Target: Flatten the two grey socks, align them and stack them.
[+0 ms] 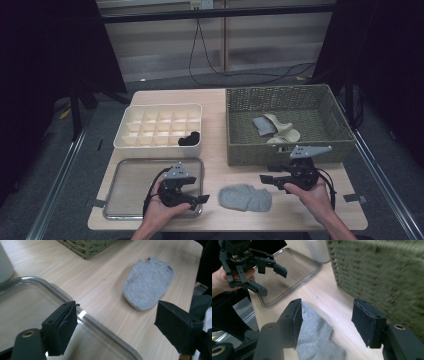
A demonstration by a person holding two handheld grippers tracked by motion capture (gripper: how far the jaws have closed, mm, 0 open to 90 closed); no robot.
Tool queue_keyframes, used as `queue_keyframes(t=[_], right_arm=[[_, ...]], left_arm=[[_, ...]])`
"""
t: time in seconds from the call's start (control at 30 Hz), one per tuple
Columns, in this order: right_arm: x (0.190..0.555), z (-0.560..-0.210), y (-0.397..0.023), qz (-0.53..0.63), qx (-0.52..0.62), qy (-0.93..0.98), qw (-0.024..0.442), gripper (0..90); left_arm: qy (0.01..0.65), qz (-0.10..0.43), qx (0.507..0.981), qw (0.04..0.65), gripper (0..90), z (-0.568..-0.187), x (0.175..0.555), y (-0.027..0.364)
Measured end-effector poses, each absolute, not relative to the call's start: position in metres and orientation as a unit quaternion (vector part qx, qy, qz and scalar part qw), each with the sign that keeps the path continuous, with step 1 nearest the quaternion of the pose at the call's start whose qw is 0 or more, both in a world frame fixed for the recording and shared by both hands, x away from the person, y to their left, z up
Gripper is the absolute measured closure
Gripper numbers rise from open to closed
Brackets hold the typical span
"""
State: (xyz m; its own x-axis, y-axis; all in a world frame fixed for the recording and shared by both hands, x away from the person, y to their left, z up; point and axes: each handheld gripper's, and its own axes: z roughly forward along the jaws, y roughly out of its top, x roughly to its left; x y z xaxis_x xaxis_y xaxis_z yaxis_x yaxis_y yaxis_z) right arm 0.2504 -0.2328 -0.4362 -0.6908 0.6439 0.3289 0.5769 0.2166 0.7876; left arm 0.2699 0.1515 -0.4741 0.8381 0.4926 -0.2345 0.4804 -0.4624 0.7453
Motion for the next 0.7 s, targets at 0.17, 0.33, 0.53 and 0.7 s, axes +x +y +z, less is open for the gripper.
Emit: queue_keyframes(t=[0.17, 0.33, 0.53, 0.7], right_arm=[[0.253, -0.417, -0.234, 0.496, 0.374, 0.782, 0.047, 41.6], [0.261, -0.402, -0.238, 0.507, 0.378, 0.772, 0.058, 42.0], [0.274, -0.382, -0.240, 0.511, 0.372, 0.772, 0.065, 44.1], [0.298, -0.375, -0.244, 0.502, 0.386, 0.769, 0.083, 44.4]], left_arm=[[0.294, 0.012, 0.850, 0.436, 16.4, -0.474, 0.271, 0.157], [0.290, 0.009, 0.848, 0.443, 16.9, -0.473, 0.268, 0.158], [0.291, 0.008, 0.848, 0.443, 18.0, -0.473, 0.273, 0.161], [0.283, 0.010, 0.846, 0.452, 19.2, -0.470, 0.271, 0.162]])
